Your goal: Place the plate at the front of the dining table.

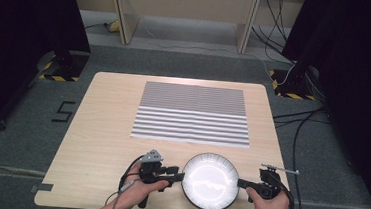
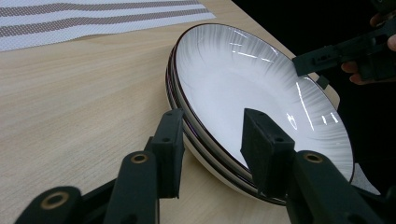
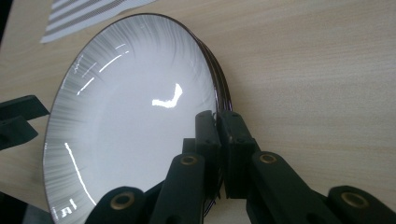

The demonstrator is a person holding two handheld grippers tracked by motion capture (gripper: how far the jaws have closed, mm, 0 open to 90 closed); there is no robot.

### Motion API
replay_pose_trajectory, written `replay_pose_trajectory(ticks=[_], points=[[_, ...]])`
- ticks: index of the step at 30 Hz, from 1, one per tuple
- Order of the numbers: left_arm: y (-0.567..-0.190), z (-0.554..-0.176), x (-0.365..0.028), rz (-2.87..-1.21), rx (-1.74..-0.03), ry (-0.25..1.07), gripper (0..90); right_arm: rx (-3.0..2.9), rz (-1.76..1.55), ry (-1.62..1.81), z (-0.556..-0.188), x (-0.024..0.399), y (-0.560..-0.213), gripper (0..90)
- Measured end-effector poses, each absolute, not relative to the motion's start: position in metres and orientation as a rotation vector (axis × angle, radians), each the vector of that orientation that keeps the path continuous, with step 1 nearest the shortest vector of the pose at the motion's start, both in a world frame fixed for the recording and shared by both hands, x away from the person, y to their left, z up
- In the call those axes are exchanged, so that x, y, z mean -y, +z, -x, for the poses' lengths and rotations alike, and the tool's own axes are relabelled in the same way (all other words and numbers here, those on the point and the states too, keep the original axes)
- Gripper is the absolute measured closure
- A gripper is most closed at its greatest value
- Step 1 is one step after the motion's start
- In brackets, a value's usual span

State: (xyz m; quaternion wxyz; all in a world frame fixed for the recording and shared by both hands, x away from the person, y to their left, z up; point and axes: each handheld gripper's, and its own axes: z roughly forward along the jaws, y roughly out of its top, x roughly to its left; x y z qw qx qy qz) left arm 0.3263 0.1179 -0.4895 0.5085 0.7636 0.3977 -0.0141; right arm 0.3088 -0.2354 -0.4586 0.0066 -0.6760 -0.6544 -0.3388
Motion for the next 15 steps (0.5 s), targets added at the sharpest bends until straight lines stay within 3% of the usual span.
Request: replay_pose_trajectory(ticks=[15], points=[[-0.490,-0.326,-0.114,-1.851,-0.953,-0.049,59.5,1.888,2.106,-1.099,-0.310,0.245,-0.464,87.9]])
